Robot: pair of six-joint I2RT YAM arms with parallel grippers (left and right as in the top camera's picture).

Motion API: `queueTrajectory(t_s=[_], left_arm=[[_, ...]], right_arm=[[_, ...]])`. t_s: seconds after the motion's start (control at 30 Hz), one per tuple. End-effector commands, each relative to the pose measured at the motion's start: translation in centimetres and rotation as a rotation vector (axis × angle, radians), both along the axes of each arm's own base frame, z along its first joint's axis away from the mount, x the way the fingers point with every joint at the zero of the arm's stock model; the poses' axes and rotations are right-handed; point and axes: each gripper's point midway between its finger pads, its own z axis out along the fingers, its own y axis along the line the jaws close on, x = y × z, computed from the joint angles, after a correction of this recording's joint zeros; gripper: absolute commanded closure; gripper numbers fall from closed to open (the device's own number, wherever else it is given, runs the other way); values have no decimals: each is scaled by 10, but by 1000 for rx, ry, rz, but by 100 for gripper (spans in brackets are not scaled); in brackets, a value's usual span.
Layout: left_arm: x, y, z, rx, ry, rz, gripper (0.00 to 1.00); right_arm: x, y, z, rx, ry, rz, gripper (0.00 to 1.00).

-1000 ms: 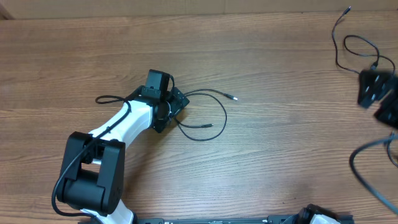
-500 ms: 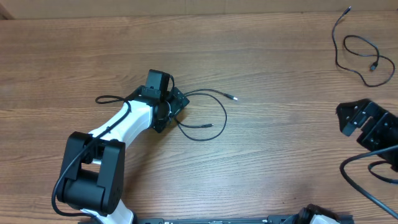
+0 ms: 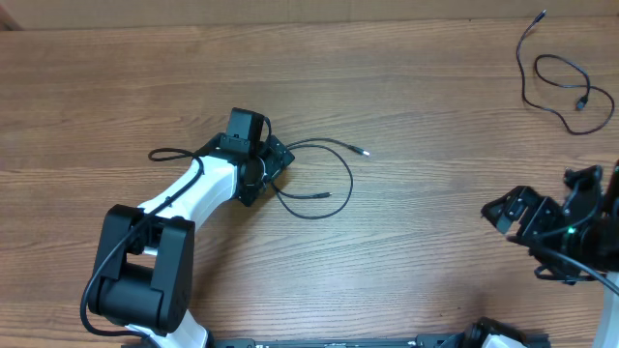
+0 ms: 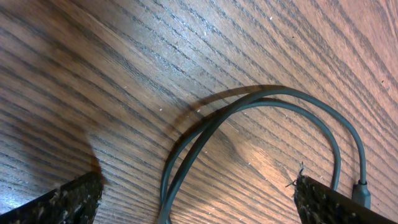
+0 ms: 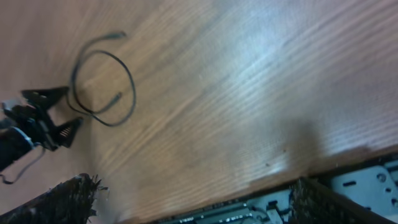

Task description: Untangle cables

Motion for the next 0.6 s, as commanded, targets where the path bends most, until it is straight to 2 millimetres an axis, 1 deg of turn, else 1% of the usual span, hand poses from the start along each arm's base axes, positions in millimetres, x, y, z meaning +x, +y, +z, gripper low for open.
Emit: queueTrajectory(t_s=[0.0, 0.1, 0.57], left_arm=[[-25, 17, -37, 83, 103, -1, 0], [-25, 17, -37, 83, 103, -1, 0], [-25, 17, -37, 83, 103, -1, 0]], right_arm=[[-6, 0, -12, -3, 38, 0, 0], [-8, 1, -17, 6, 59, 0, 0], [-6, 0, -17, 3, 51, 0, 0]])
